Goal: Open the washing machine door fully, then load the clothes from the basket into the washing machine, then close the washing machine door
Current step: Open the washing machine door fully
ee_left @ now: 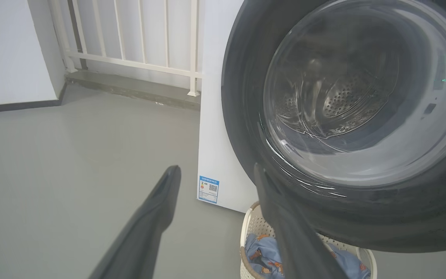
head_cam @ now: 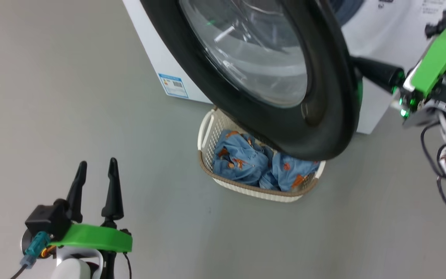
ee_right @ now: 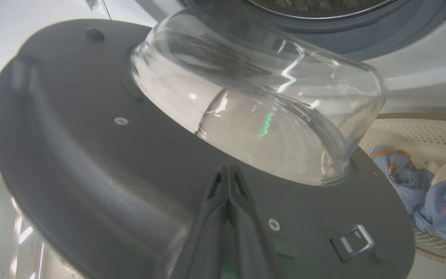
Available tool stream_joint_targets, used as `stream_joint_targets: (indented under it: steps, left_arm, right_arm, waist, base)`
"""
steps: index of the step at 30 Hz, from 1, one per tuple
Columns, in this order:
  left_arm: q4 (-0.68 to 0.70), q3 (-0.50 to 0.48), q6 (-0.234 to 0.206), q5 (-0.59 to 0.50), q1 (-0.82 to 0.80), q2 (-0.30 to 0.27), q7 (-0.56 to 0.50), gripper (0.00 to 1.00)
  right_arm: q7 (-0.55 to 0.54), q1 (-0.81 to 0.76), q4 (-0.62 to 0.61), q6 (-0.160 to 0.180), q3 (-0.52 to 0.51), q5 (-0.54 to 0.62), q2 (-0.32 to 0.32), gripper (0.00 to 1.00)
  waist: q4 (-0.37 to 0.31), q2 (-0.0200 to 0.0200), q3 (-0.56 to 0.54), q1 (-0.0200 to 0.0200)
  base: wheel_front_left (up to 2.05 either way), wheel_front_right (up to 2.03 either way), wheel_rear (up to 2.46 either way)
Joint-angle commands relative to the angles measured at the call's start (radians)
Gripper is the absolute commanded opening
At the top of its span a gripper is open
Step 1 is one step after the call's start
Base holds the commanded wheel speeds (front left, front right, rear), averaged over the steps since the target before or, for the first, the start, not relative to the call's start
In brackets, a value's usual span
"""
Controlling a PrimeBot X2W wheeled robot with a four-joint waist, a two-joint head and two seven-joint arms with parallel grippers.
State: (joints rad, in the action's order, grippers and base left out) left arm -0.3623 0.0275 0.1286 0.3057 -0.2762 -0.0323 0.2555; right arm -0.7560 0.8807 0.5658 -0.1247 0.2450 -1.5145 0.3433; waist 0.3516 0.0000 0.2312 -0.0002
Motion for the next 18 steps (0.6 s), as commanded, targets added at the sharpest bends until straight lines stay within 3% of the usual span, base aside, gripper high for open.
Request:
stream_joint_targets:
  steps: [1,18]
  left_arm:
    - [0.013,-0.037,0.002,-0.013,0.015,-0.031,0.006,1.0]
    - [-0.025,-0.017,-0.003,-0.035,0.065,-0.042,0.006,1.0]
  right_arm:
    - [-0.016,-0.051,-0.047,-0.006,0.007,-0.019,-0.013,0.0]
    - [-0.038,-0.263,-0.154,-0.006,0.021,-0.072,-0.054,0.0]
  waist:
    - [0.035,0.0,-0.05,0.0002]
    - [0.184,0.0,-0.163,0.0002]
  base:
    - [0.0,0.0,0.0]
    - [0.0,0.0,0.0]
